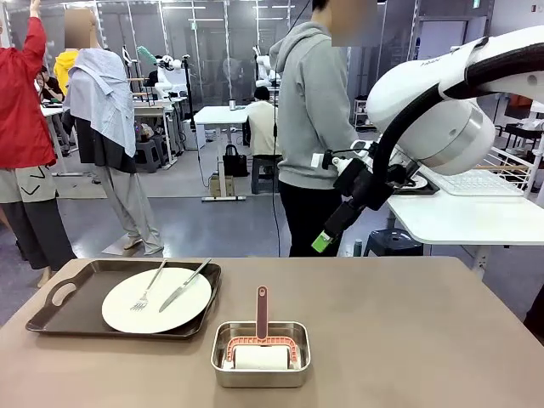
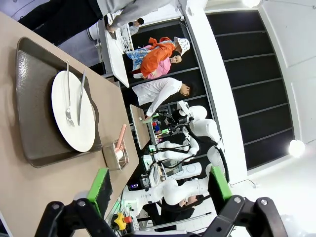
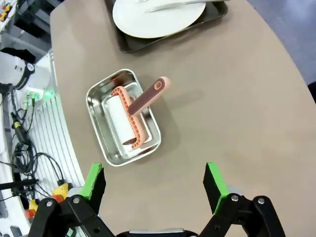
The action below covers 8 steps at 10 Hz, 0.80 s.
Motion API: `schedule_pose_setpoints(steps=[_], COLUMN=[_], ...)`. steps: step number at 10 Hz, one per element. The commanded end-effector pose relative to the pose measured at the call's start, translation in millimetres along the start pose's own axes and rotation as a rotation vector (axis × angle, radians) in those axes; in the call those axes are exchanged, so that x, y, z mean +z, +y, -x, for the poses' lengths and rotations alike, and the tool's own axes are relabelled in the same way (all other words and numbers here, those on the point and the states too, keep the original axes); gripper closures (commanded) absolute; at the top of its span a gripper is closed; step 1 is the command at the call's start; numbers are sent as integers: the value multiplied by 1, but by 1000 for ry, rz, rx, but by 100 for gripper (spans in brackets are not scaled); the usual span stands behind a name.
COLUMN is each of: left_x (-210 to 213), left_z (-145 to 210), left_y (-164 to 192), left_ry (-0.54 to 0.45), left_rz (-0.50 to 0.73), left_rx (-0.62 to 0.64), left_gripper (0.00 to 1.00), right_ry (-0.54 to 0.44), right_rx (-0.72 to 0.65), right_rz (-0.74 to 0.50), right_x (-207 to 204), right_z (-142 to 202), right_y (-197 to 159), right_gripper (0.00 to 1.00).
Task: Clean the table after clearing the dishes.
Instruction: When the left (or right) Handle tray is removed, use the left hand (or right hand) to clean the left (or right) side of the table with the Lint Roller.
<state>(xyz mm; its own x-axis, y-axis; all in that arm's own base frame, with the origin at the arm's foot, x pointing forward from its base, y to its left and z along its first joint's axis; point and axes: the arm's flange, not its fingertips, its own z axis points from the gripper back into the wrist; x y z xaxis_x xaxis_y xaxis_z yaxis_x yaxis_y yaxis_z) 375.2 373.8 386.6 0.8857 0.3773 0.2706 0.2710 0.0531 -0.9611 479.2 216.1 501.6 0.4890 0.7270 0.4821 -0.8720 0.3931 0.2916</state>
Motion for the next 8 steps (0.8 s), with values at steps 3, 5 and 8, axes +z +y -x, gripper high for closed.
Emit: schedule_pose_setpoints(steps=[3,5,8], left_x=[2,2,2], left_z=[2,2,2], left_y=[-1,-1,-1], left_ry=[4,4,4], left_rz=[-13,-13,-13], left_rx=[8,8,8], left_gripper=[0,0,0], right_ry=[-17,-17,65], right_rx=[-20,-20,69], right_rz=[-35,-35,-28], right_x=[7,7,10], right_z=[1,1,-9], right_y=[1,1,-15], right_gripper=[0,0,0])
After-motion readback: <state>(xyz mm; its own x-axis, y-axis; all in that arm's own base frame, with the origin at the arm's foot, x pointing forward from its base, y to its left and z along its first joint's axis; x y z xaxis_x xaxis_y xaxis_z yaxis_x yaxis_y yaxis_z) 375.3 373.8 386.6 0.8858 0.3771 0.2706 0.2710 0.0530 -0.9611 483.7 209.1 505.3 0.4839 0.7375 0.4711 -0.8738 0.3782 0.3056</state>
